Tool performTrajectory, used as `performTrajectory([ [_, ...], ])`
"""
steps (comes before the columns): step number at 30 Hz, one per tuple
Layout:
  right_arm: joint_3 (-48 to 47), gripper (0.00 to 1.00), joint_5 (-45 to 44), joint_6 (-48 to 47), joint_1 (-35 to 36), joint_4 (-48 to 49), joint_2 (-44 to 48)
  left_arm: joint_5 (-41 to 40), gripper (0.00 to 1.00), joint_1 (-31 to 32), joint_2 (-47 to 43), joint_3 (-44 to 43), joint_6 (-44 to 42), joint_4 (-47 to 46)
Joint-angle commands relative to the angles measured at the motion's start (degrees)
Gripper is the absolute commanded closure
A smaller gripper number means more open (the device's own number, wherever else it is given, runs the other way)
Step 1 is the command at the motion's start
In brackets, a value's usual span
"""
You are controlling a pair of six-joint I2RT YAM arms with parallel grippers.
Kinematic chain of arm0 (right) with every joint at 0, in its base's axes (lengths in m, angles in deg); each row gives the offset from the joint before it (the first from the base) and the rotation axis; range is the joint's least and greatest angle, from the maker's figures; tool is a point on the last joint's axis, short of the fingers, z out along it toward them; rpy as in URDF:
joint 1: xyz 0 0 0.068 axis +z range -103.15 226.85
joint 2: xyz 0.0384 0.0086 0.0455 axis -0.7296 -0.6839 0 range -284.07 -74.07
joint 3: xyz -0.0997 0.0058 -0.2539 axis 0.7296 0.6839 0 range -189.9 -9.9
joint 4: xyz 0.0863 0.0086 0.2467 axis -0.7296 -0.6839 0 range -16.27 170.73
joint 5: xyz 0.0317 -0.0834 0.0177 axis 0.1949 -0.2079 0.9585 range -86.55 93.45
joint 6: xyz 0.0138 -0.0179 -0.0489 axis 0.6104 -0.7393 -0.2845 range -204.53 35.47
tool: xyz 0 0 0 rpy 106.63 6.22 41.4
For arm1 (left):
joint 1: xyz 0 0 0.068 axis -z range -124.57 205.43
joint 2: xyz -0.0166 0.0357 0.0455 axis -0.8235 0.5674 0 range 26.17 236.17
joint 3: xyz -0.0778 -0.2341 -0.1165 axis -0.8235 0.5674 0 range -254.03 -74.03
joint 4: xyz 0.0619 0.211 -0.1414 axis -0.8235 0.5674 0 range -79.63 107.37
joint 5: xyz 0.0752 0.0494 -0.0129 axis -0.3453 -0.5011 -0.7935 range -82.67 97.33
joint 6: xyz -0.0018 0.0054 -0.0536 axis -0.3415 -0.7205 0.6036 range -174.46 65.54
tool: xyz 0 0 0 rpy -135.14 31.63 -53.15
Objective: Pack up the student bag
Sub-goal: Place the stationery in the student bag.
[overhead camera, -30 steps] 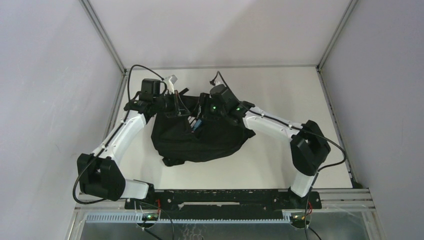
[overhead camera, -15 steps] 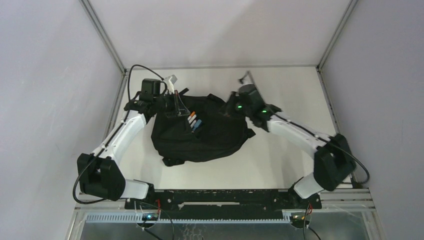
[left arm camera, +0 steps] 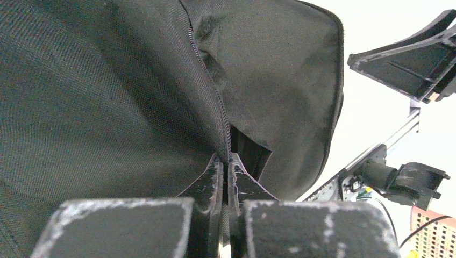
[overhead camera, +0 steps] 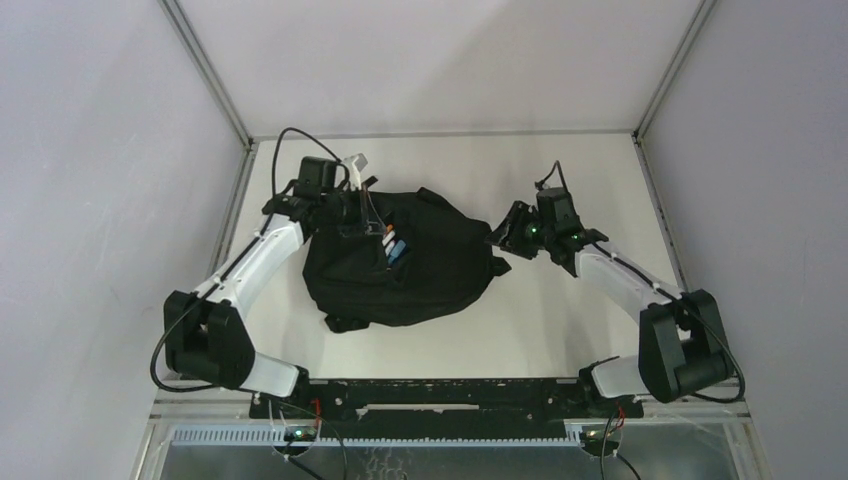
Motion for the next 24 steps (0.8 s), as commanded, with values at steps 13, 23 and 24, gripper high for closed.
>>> performTrajectory([
  [13, 2.5, 0.73, 6.9, 0.0, 0.2, 7.2, -9.2, -4.6, 1.00, 8.0, 11.1, -17.4, -1.3, 4.8],
  [23, 5.7, 0.44, -10.1, -3.4, 0.4, -6.7, 6.3, -13.1, 0.43, 13.2, 15.2, -27.8, -9.3, 18.5],
  [24, 4.9, 0.34, -11.8, -4.0, 0.7, -8.5, 7.5, -14.6, 0.40, 13.0, 14.2, -28.4, -9.9, 19.5],
])
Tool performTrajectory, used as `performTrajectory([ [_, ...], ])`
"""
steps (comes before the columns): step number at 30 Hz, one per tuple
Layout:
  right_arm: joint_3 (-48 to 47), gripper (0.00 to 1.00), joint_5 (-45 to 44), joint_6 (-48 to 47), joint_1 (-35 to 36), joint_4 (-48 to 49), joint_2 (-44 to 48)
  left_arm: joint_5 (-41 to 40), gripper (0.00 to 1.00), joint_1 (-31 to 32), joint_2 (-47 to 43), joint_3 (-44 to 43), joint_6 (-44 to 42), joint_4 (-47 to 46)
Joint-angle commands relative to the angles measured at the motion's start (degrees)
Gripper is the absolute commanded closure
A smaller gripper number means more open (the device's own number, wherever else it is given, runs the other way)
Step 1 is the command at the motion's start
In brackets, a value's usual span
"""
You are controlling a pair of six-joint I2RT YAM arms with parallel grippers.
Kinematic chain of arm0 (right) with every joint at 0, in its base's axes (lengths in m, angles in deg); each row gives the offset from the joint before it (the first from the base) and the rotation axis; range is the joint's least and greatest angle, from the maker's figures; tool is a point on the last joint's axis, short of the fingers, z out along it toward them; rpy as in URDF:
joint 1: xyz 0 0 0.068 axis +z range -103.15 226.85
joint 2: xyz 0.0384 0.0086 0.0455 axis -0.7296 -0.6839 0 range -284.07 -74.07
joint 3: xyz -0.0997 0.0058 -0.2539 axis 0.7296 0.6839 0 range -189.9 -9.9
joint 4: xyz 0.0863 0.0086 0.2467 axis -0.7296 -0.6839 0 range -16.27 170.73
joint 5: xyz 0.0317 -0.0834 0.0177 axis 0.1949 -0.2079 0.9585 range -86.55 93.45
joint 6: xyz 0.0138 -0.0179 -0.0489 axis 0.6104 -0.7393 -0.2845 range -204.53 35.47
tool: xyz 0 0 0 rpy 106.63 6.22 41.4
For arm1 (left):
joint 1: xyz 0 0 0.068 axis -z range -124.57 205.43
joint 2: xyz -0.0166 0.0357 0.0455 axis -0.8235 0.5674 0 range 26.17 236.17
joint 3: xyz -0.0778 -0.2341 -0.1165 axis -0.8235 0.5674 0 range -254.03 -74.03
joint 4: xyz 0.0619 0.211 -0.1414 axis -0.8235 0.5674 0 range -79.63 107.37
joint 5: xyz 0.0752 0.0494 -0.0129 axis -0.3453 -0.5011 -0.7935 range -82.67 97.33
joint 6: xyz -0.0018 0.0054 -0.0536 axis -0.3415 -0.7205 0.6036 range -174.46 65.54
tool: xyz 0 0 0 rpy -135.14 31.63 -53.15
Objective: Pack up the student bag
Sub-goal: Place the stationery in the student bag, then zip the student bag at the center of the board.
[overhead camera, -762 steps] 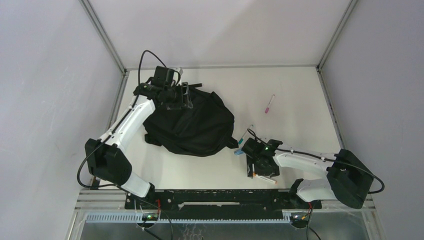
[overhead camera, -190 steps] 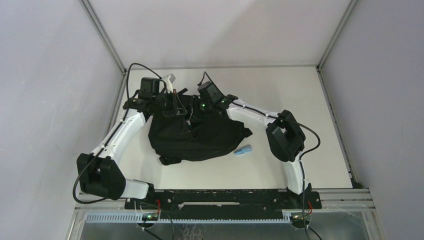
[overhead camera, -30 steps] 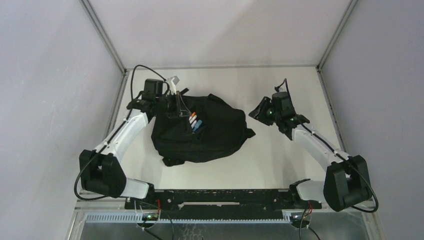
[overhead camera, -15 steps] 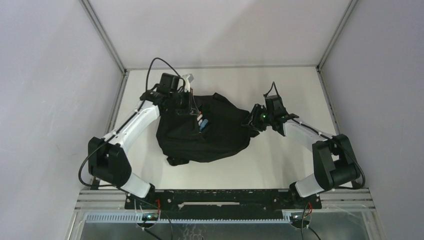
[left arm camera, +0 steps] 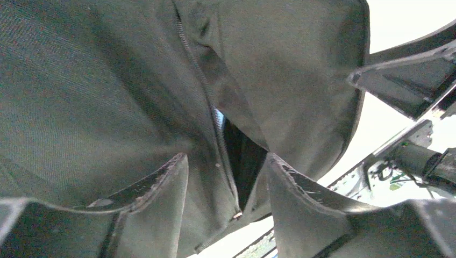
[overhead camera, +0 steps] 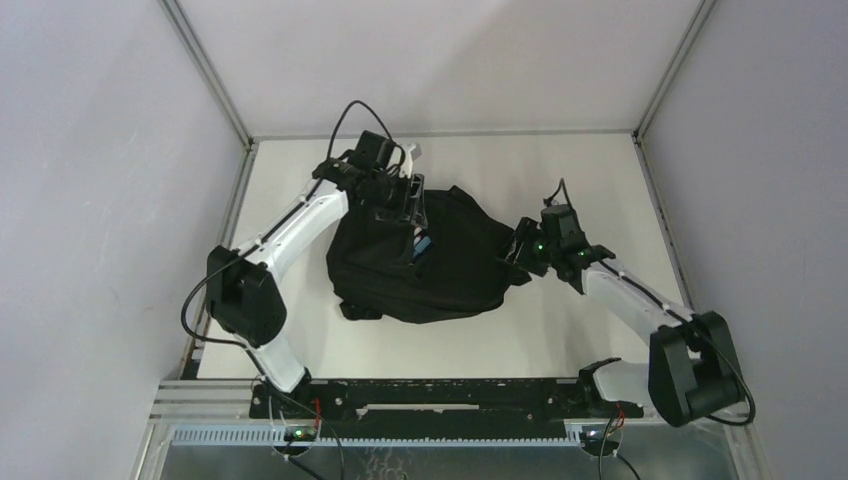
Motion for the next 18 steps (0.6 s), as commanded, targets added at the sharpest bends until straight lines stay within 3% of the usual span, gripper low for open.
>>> performTrajectory([
  [1, -2.6, 0.29, -11.1, -4.3, 1.0, -9.3, 6.2, -8.1, 0.36, 1.0, -3.8, -6.3, -5.6, 7.0],
  [6, -6.3, 0.27, -19.5, -9.5, 8.4, -10.2, 13.5, -13.5, 0.33, -1.9, -13.4, -1.5, -0.1, 4.1],
  [12, -7.9, 0.42, -30.9, -25.1, 29.8, 1.1, 13.0, -15.8, 0.45, -6.3, -24.6, 13.3, 9.2, 0.7],
  [16, -7.9, 0.54, -22.3, -31.5, 33.3, 10.8, 8.5, -16.1, 0.46, -6.5, -30.2, 22.6, 12.1, -0.7],
  [18, -8.0, 0.54, -19.0, -32.8, 34.6, 17.1, 6.1, -18.0, 0.45, -7.2, -31.3, 25.8, 13.7, -1.1],
])
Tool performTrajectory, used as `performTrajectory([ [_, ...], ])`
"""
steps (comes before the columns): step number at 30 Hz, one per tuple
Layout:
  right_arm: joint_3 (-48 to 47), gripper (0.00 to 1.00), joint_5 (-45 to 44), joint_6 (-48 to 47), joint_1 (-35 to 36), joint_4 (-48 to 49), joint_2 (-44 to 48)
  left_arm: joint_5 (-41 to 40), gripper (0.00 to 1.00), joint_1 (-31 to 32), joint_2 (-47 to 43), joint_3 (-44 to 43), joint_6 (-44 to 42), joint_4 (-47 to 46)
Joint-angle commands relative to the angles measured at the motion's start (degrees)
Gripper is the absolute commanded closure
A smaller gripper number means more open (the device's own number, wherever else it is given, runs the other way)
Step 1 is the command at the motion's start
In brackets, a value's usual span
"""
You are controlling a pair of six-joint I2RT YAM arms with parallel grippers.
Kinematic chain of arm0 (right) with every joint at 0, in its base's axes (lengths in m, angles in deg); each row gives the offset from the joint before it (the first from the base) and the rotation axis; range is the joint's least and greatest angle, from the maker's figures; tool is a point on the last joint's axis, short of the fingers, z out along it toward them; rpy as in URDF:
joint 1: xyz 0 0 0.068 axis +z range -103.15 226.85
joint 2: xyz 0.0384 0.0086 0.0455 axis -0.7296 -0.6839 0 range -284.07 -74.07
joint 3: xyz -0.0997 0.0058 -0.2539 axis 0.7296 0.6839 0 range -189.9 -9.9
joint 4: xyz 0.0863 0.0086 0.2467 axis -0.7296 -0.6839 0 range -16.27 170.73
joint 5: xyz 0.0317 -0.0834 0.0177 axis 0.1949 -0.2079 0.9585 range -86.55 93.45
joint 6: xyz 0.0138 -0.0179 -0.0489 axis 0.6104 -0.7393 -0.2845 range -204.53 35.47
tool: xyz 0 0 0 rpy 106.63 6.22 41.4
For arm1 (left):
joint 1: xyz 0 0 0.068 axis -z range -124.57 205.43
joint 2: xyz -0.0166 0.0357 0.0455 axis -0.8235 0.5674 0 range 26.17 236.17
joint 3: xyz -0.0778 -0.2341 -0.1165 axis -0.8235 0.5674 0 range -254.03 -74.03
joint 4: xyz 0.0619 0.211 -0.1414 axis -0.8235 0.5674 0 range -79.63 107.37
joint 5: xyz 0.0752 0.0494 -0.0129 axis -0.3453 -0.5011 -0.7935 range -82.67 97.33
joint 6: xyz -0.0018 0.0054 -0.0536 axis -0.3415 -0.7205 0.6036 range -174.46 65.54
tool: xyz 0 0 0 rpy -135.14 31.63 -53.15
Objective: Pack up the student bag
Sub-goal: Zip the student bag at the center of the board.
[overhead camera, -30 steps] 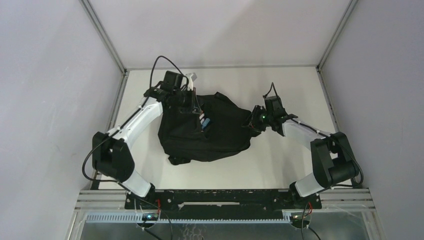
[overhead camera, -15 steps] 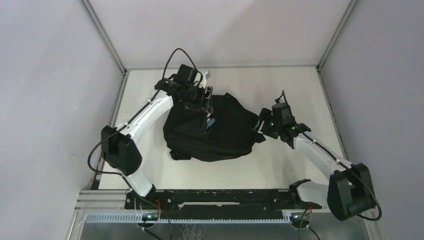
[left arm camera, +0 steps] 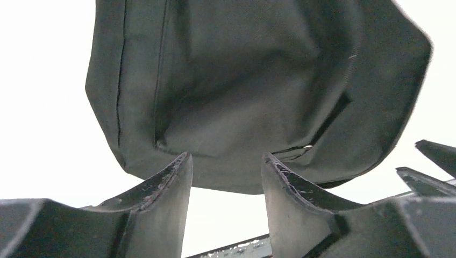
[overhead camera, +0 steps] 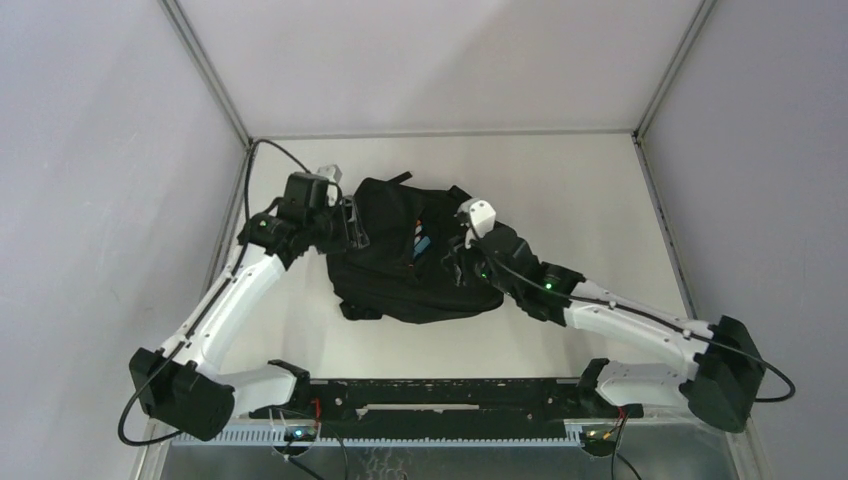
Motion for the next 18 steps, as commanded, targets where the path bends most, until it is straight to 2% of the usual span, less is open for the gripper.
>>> performTrajectory([
  [1, -2.0, 0.53, 4.5, -8.1, 2.2, 14.6, -4.9, -3.3, 0.44, -1.4, -2.1, 7.0, 6.0, -2.1],
  [4, -9.5, 0.51, 6.1, -9.9, 4.0, 10.4, -11.1, -1.6, 0.38, -4.4, -2.6, 11.1, 8.2, -2.4],
  [7, -13.6, 0.49, 0.8, -15.3, 8.3, 8.4, -16.3, 2.0, 0.23, -5.5, -4.1, 15.4, 9.8, -6.4],
  [9, -14.9, 0.48, -0.6, -18.3, 10.6, 9.1, -18.9, 4.8, 0.21, -5.5, -4.1, 17.2, 10.7, -9.2],
  [14, -18.3, 0.47, -2.8, -21.8, 12.6, 9.1, -25.4, 6.9, 0.25, -5.7, -2.0, 19.7, 13.4, -15.0],
  [18, -19.8, 0.47, -4.8, -24.6, 12.7, 11.2, -29.5, 5.7, 0.37, -5.9, -0.1, 19.9, 14.2, -16.6],
])
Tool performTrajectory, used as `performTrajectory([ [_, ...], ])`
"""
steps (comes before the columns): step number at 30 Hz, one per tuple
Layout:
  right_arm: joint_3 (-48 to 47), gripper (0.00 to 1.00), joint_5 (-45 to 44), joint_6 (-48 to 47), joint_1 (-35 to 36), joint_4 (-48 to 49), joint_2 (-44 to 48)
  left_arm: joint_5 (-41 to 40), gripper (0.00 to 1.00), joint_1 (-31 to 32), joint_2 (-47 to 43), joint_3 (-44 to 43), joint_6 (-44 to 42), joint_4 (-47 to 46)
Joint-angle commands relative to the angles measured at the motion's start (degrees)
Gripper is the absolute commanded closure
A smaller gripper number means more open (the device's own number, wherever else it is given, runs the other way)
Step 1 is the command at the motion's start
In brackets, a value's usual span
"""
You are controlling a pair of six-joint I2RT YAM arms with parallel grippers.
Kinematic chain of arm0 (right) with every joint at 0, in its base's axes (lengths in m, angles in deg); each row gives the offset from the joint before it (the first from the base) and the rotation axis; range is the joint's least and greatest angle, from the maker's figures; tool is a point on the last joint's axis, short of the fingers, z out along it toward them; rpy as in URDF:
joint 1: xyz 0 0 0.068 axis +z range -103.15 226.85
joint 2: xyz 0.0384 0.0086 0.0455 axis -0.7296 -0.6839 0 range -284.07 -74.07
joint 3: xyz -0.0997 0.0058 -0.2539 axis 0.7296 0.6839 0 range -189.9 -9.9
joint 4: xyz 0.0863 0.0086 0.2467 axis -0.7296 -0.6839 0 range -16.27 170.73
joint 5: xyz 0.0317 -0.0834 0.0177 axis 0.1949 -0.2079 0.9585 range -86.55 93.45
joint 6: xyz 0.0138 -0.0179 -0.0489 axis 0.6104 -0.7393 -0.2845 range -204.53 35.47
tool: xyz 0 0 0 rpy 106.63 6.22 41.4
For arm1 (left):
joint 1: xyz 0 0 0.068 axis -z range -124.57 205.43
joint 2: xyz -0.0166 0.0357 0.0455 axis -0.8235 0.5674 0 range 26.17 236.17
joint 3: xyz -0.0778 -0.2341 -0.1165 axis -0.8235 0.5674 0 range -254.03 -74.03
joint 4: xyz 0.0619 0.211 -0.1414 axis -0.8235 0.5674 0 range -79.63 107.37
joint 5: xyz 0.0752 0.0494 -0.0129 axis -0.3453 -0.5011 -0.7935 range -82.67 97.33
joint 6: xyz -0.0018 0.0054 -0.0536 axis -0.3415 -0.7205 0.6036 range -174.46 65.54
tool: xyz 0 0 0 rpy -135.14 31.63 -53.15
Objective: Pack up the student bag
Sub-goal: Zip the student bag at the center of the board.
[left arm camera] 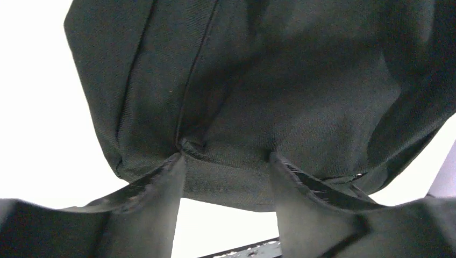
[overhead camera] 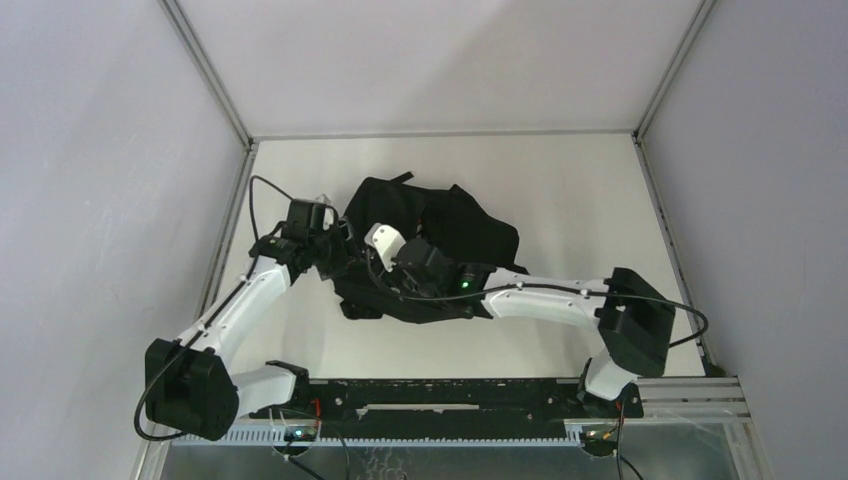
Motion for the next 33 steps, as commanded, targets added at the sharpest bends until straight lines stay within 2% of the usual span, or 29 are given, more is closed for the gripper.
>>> performTrajectory([
  [1, -3.6, 0.47, -5.1, -5.3, -0.1, 3.5, -3.4, 0.9, 0.43, -0.6, 1.6, 0.9, 2.4, -6.3],
  [4, -4.7, 0.48, -8.0, -6.2, -0.3, 3.8, -5.8, 0.8, 0.60, -0.9, 2.1, 1.0, 2.4, -6.8],
  [7, -4.7, 0.55, -9.1, -4.6, -1.5, 4.9, -6.4, 0.5, 0.82, -0.9, 2.4, 1.1, 2.4, -7.1],
  [9, -4.7, 0.67, -7.5, -1.9, -3.1, 4.5, -5.8, 0.3, 0.97, -1.0, 2.5, 1.2, 2.4, -7.1],
  [10, -4.7, 0.75, -6.7, -0.9, -3.8, 4.3, -5.5, 0.3, 1.00, -1.0, 2.7, 1.2, 2.2, -7.1],
  [11, -4.7, 0.80, -6.2, 0.0, -4.4, 4.1, -5.3, 0.4, 1.00, -1.0, 2.8, 1.1, 2.2, -7.2],
  [13, -4.7, 0.98, -6.2, 1.1, -5.2, 3.9, -5.2, 0.8, 1.00, -1.0, 2.8, 1.1, 1.9, -7.3],
  [14, -4.7, 1.00, -6.7, 1.6, -5.4, 3.8, -5.1, 0.7, 1.00, -0.9, 2.7, 1.0, 1.7, -7.4],
  [21, -4.7, 1.00, -0.1, 6.3, -7.2, 2.2, -1.5, 0.1, 1.00, -1.3, 2.4, 0.8, 0.5, -7.0],
  [26, -4.6, 1.00, 11.3, 12.8, -11.5, 0.3, 1.6, -2.2, 1.00, -2.7, 1.8, 0.3, -0.9, -5.2],
  [33, -4.7, 1.00, 15.9, 18.4, -15.4, 0.6, 1.0, -2.8, 1.00, -4.2, -0.7, -0.9, -3.3, -3.9],
])
